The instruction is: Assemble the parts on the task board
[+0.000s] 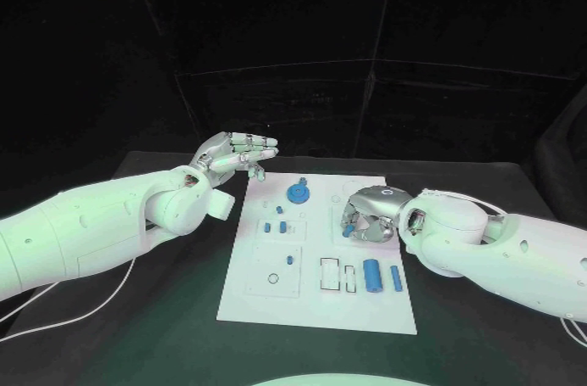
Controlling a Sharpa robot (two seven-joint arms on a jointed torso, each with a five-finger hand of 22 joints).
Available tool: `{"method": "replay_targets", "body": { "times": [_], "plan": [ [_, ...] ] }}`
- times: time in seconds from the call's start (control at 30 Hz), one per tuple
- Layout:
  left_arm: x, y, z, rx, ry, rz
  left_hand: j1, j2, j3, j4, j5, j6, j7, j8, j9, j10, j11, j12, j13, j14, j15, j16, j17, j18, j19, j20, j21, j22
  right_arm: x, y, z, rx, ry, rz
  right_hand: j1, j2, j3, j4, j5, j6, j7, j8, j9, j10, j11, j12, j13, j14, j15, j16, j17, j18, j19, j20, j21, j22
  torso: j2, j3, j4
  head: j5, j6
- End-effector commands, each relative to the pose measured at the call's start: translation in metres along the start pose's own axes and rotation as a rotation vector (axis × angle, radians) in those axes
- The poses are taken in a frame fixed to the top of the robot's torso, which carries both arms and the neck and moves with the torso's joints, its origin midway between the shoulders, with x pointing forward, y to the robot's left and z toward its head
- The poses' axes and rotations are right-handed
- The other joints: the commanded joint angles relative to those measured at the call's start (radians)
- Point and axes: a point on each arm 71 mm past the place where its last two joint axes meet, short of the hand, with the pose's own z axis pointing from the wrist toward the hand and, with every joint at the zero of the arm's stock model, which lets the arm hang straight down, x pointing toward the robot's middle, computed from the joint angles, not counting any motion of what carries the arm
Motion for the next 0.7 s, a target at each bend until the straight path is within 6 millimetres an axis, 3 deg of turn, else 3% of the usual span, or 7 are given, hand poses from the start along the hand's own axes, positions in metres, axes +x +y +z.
{"method": "replay_targets", "body": {
  "times": [0.03,0.23,0.47,0.7],
  "plan": [
    [0.001,-0.001,0.000,0.004,0.010,-0.008,0.005,0.002,-0.001,-0.005,0.005,0.006,0.002,0.001,0.000,-0.009,0.000,0.006,-0.002,-0.005,0.002,-0.005,-0.001,0.015,-0.004,0.001,-0.006,-0.001,-0.003,0.001,0.000,-0.009,-0.029,-0.002,0.002,0.004,0.013,0.000,-0.006,0.014,-0.004,0.003,0.003,0.017,-0.001,0.000,0.002,0.006,-0.001,0.010,0.009,-0.016,0.010,-0.003,0.012,0.014,0.001,-0.0002,0.0005,0.000,0.000],
    [0.001,-0.001,0.000,0.004,0.010,-0.008,0.005,0.002,-0.002,-0.006,0.005,0.004,0.003,0.001,0.000,-0.011,0.001,0.007,-0.002,-0.006,0.002,-0.005,-0.003,0.015,-0.005,0.001,-0.006,-0.002,-0.006,0.002,0.000,-0.014,-0.073,0.011,0.009,0.028,0.050,-0.001,-0.018,0.050,-0.015,0.016,0.008,0.057,-0.014,0.006,0.006,0.017,-0.011,0.037,0.044,-0.026,0.048,-0.011,0.050,0.076,0.001,-0.0007,0.0013,-0.001,-0.001],
    [0.001,-0.001,0.000,0.004,0.010,-0.008,0.005,0.002,-0.002,-0.006,0.005,0.004,0.003,0.001,0.000,-0.011,0.001,0.007,-0.002,-0.006,0.002,-0.005,-0.003,0.015,-0.005,0.001,-0.006,-0.002,-0.008,0.002,-0.003,-0.019,-0.100,0.026,0.011,0.031,0.068,-0.007,-0.019,0.063,-0.019,0.018,0.009,0.071,-0.019,0.005,0.007,0.022,-0.015,0.052,0.062,-0.030,0.062,-0.016,0.066,0.101,0.000,-0.0006,0.0009,-0.002,0.000],
    [0.000,-0.001,0.000,0.003,0.008,-0.007,0.005,0.002,-0.002,-0.006,0.005,0.004,0.003,0.001,0.000,-0.011,0.001,0.007,-0.002,-0.006,0.002,-0.005,-0.003,0.015,-0.005,0.001,-0.006,-0.002,-0.011,0.004,-0.013,-0.025,-0.118,0.071,0.007,0.024,0.072,-0.008,-0.019,0.062,-0.018,0.016,0.008,0.067,-0.017,-0.002,0.005,0.023,-0.014,0.055,0.065,-0.031,0.065,-0.017,0.070,0.105,0.000,-0.0017,0.0048,-0.002,0.003]
  ]
}}
